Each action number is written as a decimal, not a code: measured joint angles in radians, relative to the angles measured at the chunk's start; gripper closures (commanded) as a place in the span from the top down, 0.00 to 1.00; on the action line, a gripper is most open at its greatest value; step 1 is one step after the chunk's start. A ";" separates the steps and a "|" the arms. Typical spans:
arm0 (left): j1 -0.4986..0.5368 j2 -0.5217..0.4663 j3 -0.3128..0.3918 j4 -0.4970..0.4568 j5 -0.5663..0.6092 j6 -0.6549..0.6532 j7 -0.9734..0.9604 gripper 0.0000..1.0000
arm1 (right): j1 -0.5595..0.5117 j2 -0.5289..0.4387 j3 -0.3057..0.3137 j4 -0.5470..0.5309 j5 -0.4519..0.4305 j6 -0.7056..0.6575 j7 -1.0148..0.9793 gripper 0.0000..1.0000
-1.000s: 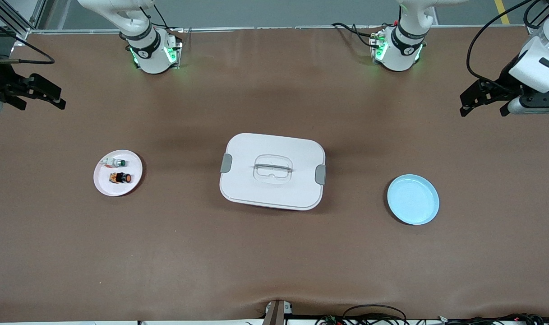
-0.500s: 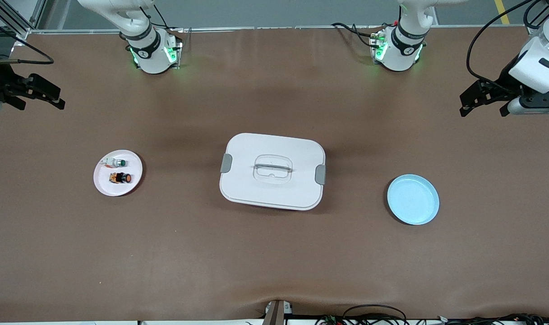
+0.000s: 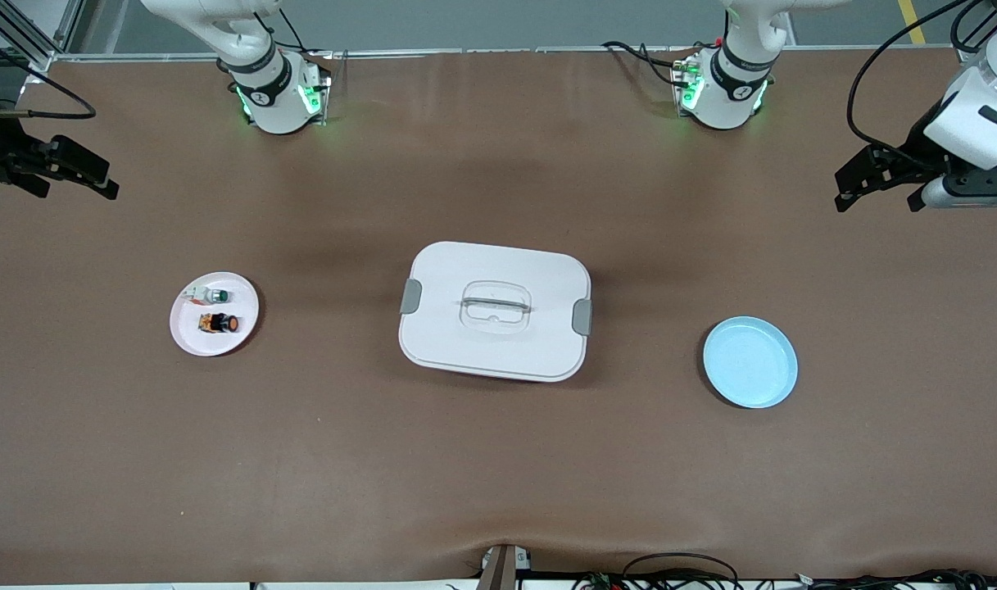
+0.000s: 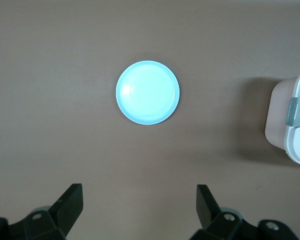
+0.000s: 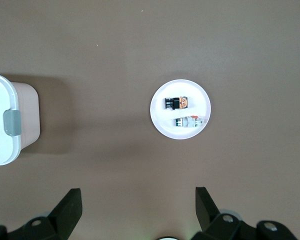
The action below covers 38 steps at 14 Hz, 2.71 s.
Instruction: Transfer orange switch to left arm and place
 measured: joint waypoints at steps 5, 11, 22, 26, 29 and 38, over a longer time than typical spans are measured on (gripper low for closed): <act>0.000 0.000 0.000 0.000 0.000 0.000 0.000 1.00 | 0.000 0.000 0.000 0.000 0.001 0.000 0.001 1.00; 0.000 0.000 0.000 0.000 0.000 0.000 0.000 1.00 | 0.000 0.000 0.000 0.000 0.001 -0.001 0.001 1.00; 0.000 0.000 0.001 0.001 0.000 0.000 0.000 1.00 | -0.002 0.023 -0.003 0.002 -0.002 -0.058 0.008 1.00; 0.000 0.001 0.001 0.002 0.000 0.000 0.000 1.00 | -0.012 0.118 -0.006 0.002 -0.001 -0.069 0.008 1.00; 0.001 0.001 0.001 0.003 0.000 0.000 0.000 1.00 | -0.050 0.202 -0.009 0.007 0.001 -0.062 0.007 1.00; 0.001 0.002 0.001 0.003 0.000 0.000 0.000 1.00 | -0.057 0.289 -0.004 -0.004 0.002 0.057 0.008 1.00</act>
